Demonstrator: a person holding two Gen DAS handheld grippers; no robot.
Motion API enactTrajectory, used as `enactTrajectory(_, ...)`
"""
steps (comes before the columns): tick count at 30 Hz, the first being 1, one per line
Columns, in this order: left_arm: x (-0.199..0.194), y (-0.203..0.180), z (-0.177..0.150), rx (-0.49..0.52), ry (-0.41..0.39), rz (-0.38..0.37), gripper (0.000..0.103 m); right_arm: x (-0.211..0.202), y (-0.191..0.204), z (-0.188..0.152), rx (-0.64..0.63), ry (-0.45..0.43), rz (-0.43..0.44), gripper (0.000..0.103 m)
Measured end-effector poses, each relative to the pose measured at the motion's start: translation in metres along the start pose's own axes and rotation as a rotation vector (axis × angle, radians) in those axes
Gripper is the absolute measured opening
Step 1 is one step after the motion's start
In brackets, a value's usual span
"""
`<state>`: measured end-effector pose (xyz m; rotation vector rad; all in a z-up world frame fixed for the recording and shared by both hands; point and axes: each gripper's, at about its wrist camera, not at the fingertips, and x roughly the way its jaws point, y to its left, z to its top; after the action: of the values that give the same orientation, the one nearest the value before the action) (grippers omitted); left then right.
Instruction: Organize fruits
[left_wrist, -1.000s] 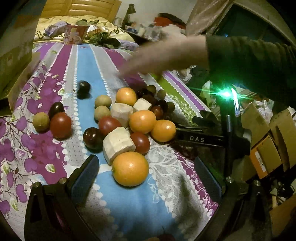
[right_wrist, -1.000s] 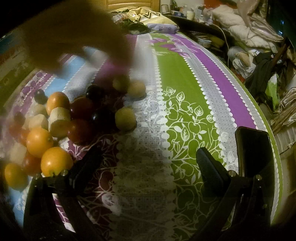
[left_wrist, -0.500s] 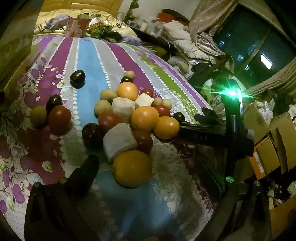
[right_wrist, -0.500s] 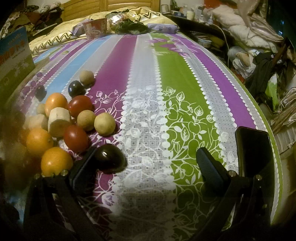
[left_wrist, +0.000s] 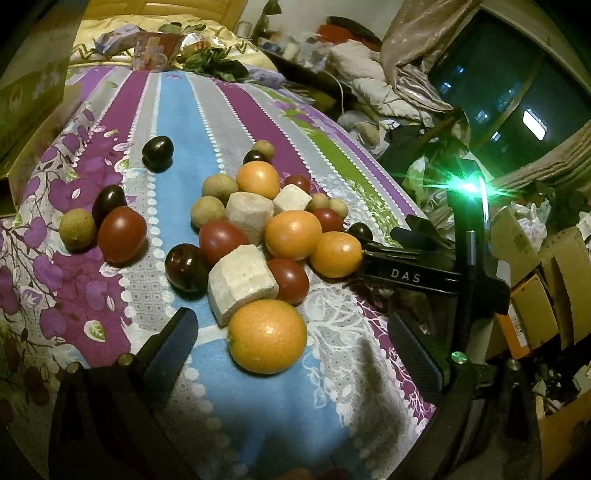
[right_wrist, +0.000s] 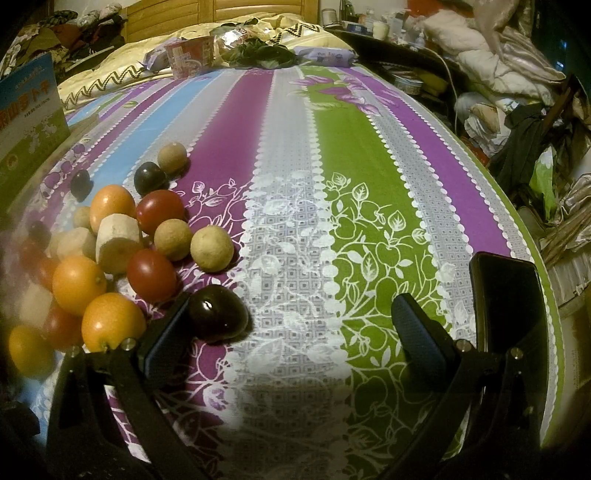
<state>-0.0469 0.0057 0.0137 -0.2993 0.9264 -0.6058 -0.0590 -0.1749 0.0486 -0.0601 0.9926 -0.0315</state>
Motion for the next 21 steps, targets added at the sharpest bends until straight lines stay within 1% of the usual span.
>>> enactTrajectory(11, 0.002, 0.007, 0.003, -0.031, 0.006, -0.023, 0.103, 0.0, -0.001, -0.001, 0.001, -0.001, -0.001, 0.103)
enactTrajectory(16, -0.001, 0.016, 0.003, -0.064, -0.011, -0.065, 0.103, 0.001, 0.001, 0.0, 0.001, -0.001, -0.001, 0.103)
enactTrajectory(18, 0.001, 0.016, 0.003, -0.066, -0.012, -0.06, 0.103, 0.001, 0.001, 0.0, 0.001, -0.001, -0.001, 0.103)
enactTrajectory(21, 0.004, 0.009, 0.002, -0.036, -0.001, -0.026, 0.103, 0.001, 0.001, 0.0, 0.001, -0.001, -0.001, 0.103)
